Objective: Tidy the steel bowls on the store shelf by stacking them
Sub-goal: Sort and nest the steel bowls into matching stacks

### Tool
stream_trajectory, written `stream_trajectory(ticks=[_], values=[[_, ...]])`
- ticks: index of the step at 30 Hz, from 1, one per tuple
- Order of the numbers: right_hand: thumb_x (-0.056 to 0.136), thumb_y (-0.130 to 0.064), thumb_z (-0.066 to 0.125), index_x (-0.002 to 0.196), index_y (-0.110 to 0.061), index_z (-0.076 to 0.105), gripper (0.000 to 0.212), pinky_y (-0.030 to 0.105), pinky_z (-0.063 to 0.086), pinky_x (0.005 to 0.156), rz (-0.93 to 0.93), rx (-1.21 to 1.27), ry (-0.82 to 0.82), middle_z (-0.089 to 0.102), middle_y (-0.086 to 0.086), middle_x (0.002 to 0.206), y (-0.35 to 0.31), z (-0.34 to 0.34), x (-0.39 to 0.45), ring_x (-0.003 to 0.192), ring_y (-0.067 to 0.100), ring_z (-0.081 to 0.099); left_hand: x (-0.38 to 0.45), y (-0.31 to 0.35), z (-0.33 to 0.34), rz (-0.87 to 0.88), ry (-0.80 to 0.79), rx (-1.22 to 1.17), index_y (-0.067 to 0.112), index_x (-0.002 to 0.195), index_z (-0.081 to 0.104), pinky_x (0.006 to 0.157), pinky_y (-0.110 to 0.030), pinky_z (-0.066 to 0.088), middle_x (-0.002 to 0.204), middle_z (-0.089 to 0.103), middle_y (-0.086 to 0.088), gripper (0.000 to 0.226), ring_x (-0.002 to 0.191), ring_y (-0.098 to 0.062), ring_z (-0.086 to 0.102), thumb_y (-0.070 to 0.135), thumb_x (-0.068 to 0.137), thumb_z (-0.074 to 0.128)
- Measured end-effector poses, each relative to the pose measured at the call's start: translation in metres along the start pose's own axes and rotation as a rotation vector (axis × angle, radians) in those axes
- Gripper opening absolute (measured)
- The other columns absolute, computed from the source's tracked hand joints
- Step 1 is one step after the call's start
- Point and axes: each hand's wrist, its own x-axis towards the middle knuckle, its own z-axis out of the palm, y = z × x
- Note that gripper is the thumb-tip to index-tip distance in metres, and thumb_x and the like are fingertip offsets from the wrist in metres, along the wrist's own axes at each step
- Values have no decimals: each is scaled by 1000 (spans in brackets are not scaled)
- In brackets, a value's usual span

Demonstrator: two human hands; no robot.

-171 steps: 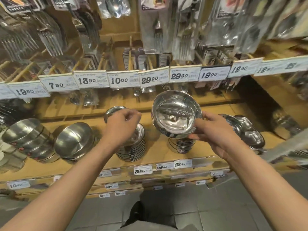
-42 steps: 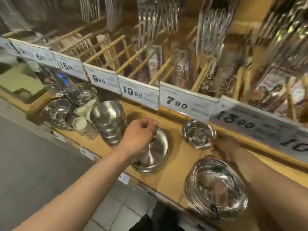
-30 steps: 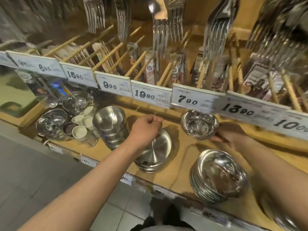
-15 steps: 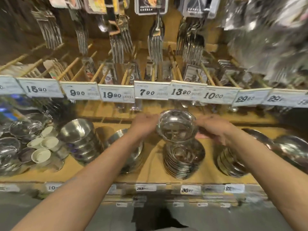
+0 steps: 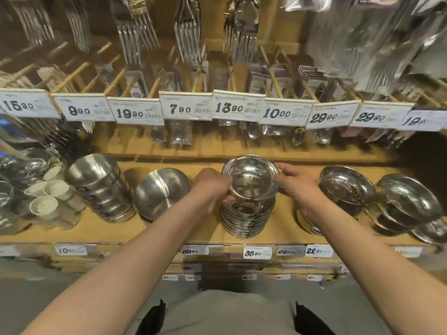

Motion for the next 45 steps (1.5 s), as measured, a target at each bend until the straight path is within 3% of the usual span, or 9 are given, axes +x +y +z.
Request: stream_trajectory(ticks=[5, 8, 11, 16, 19, 28, 34, 38, 45], values=[[86, -15, 68, 102, -47, 77, 37, 22, 54, 87, -163, -166, -67, 75, -24, 95, 5, 0, -2, 98, -2, 67, 0, -13, -1, 24, 142, 87, 0, 77, 72, 77, -47, 63, 74, 76, -17, 11, 73, -32, 76, 11, 77, 70], [82, -10, 63, 77, -61, 70, 52, 0, 40, 59, -225, -289, -53, 62, -35, 65, 6, -3, -2, 70, -18, 56, -3, -18, 2, 48, 226, 85, -7, 75, 71, 74, -53, 63, 76, 74, -23, 14, 76, -37, 75, 5, 81, 69], [82, -11, 65, 75, -47, 67, 37, 6, 41, 56, -275, -378, -53, 65, -32, 66, 7, -7, 3, 73, -12, 59, -5, -20, 8, 64, 255, 107, -6, 74, 70, 66, -49, 64, 72, 74, -18, 19, 67, -31, 76, 9, 86, 70], [84, -12, 65, 80, -4, 73, 12, 34, 49, 70, -307, -475, -92, 72, 14, 78, 17, -10, 9, 77, 33, 62, -6, -24, 15, 61, 316, 165, -10, 77, 71, 65, -43, 64, 72, 75, -13, 30, 60, -22, 74, 19, 87, 73], [85, -10, 64, 55, -15, 62, 30, 24, 36, 57, -324, -404, -135, 61, -2, 57, 24, -12, 8, 62, 18, 50, -6, -29, 20, 72, 364, 210, 5, 64, 66, 71, -45, 64, 74, 73, -14, 26, 72, -29, 73, 17, 86, 70], [85, -2, 57, 52, -16, 40, 40, 33, 23, 55, -320, -397, -142, 39, -3, 51, 28, -7, 19, 53, 13, 30, -2, -40, 22, 30, 391, 158, 13, 81, 64, 71, -48, 63, 79, 69, -7, 8, 64, -22, 68, 15, 82, 72], [88, -11, 58, 59, -19, 53, 30, 28, 29, 53, -285, -546, -75, 53, -7, 56, 27, -8, 20, 56, 12, 44, -6, -40, 23, 74, 264, 280, 23, 82, 60, 78, -42, 62, 86, 68, 0, 14, 85, -24, 70, 27, 81, 73], [89, -20, 65, 84, -34, 70, 16, 15, 36, 65, -256, -497, -81, 66, -19, 79, 21, -11, 23, 77, 11, 55, -1, -38, 21, 43, 162, 259, 15, 122, 61, 81, -38, 61, 111, 68, -7, 37, 93, -25, 69, 30, 89, 66], [91, -28, 67, 125, -24, 70, 34, 33, 41, 86, -143, -499, -69, 72, 0, 104, 21, -4, 21, 98, 21, 60, 3, -39, 8, 37, 104, 245, 12, 123, 61, 87, -45, 61, 112, 69, -8, 42, 99, -27, 69, 34, 87, 62]])
